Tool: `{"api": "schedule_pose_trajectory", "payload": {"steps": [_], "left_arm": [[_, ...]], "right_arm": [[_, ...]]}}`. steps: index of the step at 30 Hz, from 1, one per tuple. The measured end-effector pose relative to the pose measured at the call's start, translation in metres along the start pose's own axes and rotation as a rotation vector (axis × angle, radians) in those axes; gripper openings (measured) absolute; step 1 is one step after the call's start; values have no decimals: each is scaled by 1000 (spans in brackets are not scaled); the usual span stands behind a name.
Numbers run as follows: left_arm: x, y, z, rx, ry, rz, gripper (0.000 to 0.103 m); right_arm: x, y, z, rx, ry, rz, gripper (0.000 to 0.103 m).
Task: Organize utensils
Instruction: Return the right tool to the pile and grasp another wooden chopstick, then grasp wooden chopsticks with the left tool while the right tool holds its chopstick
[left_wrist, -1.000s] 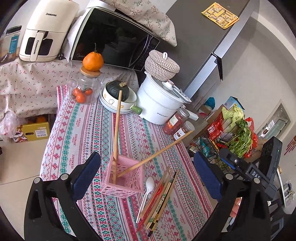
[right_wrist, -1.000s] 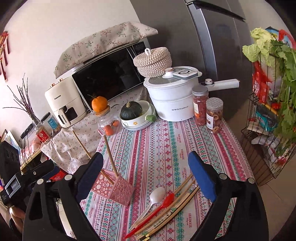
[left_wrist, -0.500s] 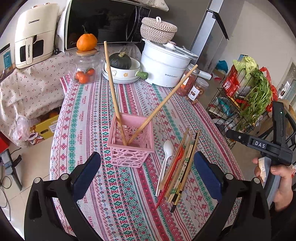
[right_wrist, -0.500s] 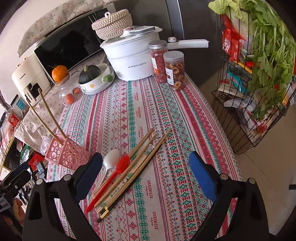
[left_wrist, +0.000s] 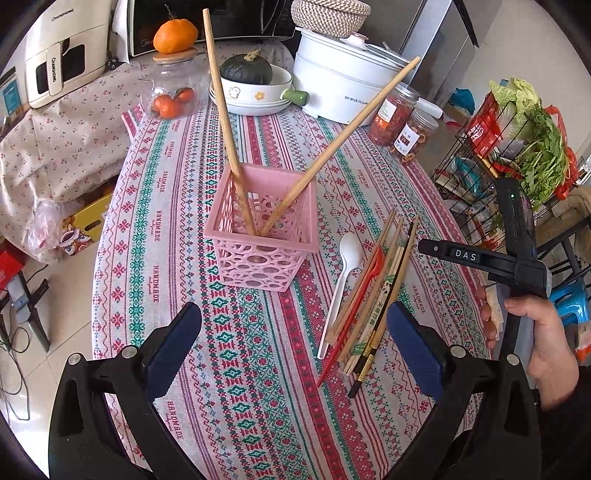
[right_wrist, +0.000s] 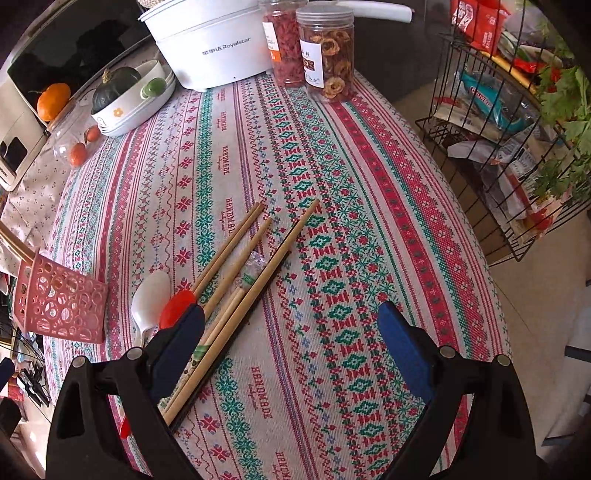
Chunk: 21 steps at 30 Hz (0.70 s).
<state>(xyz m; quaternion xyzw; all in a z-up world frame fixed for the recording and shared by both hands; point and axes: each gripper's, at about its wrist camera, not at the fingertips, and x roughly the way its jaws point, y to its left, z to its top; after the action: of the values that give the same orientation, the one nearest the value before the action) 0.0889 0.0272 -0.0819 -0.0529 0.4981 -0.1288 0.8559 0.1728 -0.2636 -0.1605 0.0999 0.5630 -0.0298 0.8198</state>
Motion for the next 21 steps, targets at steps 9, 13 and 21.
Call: {"api": "schedule_pose_trajectory", "payload": {"steps": [9, 13, 21], "left_arm": [[-7, -12, -1, 108, -55, 65, 96], [-8, -17, -3, 140, -59, 63, 96], [-15, -26, -6, 176, -69, 36, 96]], "right_arm": [[33, 6, 8, 27, 44, -18, 63], [35, 14, 9, -15, 25, -40, 36], [26, 12, 6, -20, 65, 47, 7]]}}
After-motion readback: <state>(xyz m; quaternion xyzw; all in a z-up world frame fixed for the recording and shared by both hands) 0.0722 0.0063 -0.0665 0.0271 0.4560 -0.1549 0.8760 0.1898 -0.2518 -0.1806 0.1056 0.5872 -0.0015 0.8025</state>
